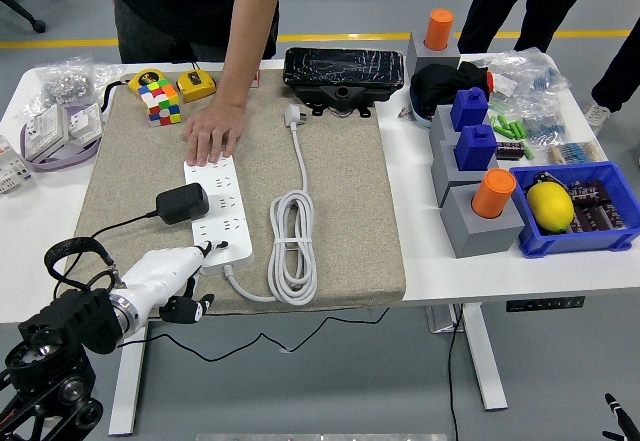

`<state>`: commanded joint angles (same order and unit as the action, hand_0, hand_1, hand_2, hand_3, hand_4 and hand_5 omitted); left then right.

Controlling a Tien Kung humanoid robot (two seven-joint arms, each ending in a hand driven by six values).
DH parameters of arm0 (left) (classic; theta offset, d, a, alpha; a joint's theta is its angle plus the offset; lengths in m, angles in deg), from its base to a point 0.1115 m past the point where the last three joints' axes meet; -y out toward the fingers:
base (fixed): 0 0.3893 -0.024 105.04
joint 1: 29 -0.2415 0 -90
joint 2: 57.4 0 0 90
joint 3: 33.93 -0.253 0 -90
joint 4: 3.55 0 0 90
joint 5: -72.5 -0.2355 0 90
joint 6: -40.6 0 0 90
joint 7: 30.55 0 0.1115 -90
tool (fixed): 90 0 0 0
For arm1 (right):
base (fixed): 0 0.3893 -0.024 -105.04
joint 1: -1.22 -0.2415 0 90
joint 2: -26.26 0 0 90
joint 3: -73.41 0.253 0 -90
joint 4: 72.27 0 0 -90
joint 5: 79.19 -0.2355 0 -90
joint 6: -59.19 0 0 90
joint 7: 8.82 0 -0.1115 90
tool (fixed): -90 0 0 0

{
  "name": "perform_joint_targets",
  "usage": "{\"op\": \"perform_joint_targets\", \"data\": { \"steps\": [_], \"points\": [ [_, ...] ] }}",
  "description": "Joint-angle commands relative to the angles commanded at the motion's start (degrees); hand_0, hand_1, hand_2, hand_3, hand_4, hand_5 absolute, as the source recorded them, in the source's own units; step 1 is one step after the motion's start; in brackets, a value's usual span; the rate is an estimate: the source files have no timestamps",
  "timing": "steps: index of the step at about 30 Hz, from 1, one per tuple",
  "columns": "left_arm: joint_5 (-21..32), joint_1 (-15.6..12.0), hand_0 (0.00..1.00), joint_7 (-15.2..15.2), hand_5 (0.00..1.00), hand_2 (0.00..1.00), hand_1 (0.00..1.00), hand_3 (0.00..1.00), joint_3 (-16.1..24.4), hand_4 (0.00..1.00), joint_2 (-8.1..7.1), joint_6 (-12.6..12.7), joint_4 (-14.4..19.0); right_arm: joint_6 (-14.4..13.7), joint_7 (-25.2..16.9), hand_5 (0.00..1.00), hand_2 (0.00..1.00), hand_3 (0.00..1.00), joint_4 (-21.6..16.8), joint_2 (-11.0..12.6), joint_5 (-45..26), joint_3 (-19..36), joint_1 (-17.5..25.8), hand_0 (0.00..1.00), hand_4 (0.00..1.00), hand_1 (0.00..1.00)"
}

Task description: Pick up the plug,place it near the board,insert it into the board,press the button

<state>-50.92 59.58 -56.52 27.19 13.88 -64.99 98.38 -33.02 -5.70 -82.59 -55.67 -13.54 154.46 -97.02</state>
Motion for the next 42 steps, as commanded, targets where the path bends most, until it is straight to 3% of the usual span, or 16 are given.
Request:
{"op": "perform_joint_targets", "data": {
  "steps": [16,42],
  "points": [
    [-0.4,0.4,0.154,0.8,0.002,0.143,0.038,0.933,0.5,0.581,0.31,0.9,-0.2,0.0,0.1,0.998,0.736,0.775,0.0,0.0,0.1,0.3,-0.2,0.816,0.998,0.758],
    [-0.1,0.5,0.156,1.7,0.002,0.143,0.039,0.918,0.6,0.584,0.88,1.2,-3.5,-0.1,0.0,0.998,0.736,0.777,0.0,0.2,0.0,0.2,-0.4,0.815,0.998,0.758]
  ]
}}
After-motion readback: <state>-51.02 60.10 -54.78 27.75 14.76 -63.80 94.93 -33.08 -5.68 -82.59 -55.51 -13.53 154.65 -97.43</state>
